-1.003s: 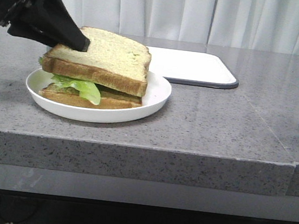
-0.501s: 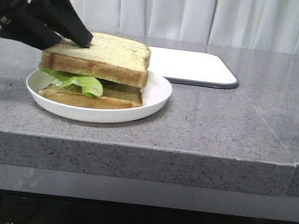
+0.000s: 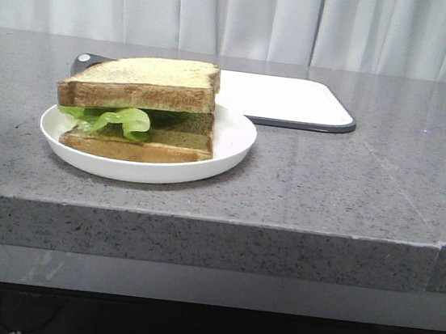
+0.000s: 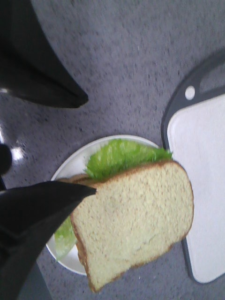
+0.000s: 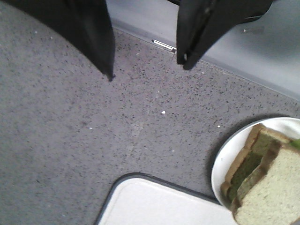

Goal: Left arm grabs bread, right arm adds lettuce

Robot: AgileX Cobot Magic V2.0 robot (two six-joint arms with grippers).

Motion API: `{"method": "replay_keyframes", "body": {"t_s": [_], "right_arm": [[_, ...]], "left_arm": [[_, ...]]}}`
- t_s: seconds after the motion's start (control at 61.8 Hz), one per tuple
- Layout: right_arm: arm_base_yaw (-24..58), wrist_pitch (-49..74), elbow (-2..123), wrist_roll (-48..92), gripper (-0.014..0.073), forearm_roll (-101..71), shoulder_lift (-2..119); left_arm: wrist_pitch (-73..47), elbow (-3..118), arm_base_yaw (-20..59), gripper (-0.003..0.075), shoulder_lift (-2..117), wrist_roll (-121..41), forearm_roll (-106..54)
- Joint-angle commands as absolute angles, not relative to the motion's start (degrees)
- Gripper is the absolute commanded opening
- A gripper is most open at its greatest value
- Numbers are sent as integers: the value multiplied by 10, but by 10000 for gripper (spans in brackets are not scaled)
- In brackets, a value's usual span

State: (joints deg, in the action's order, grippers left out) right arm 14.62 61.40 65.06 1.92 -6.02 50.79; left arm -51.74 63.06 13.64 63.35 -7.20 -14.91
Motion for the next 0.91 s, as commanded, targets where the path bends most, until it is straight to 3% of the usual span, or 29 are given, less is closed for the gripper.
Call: {"method": "replay_keyframes", "body": {"t_s": [0.0,0.226,0.55,0.663,0.89], "right_arm": [[142,588,650,-21,344,-38,485],[142,587,595,-27,344,-38,435],[142,584,547,-27,328,-38,365],[142,584,540,-27,216,-38,356],[142,583,540,-27,-51,-38,356]], "left_arm": [[-512,639,141,367,581,0,-82],[-522,569,141,367,474,86,33],[-504,485,141,358,360,86,41],[-499,473,141,265,351,86,41],[-483,471,141,-4,351,86,41]]}}
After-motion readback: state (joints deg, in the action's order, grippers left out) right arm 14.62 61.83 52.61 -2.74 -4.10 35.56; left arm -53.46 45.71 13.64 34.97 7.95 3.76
